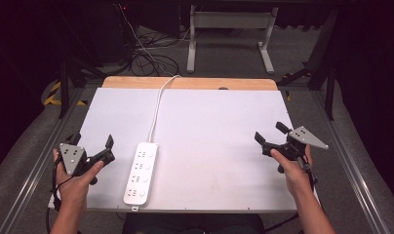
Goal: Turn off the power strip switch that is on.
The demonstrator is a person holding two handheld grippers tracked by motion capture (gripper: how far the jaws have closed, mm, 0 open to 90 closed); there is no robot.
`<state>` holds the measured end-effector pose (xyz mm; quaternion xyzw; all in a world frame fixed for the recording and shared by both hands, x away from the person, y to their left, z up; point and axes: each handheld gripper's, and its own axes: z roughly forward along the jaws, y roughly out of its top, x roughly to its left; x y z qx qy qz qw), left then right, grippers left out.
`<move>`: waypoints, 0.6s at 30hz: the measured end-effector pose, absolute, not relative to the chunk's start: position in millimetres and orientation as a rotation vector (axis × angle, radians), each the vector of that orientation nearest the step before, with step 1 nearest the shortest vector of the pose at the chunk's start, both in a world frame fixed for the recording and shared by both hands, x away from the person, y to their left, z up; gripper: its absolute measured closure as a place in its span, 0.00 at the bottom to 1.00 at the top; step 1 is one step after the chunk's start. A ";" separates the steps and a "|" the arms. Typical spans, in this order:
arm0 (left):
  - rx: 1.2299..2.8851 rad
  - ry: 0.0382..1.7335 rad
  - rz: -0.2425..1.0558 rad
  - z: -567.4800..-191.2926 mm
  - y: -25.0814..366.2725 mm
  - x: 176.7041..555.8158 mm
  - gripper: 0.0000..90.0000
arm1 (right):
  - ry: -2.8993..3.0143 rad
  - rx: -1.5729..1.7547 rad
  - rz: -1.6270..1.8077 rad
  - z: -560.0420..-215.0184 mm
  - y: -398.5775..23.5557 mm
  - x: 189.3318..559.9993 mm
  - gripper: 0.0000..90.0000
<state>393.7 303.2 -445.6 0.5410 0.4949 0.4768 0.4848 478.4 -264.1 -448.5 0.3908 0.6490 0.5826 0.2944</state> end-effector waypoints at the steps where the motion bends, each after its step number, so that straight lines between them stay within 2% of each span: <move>1: 1.316 1.202 1.163 -445.7 303.2 393.7 0.03 | 1.728 1.039 1.551 -448.4 -264.1 478.3 0.05; 13: 1.305 1.205 1.175 -445.3 302.6 394.4 0.06 | 1.728 1.042 1.549 -448.6 -264.2 478.0 0.05; 16: 1.302 1.213 1.179 -445.1 302.4 394.0 0.16 | 1.727 1.043 1.550 -448.6 -264.4 478.0 0.05; 17: 1.305 1.217 1.175 -445.0 302.6 393.9 0.16 | 1.727 1.043 1.550 -448.6 -264.4 478.0 0.05; 18: 1.306 1.223 1.167 -444.8 302.7 393.9 0.22 | 1.727 1.043 1.550 -448.7 -264.5 478.0 0.05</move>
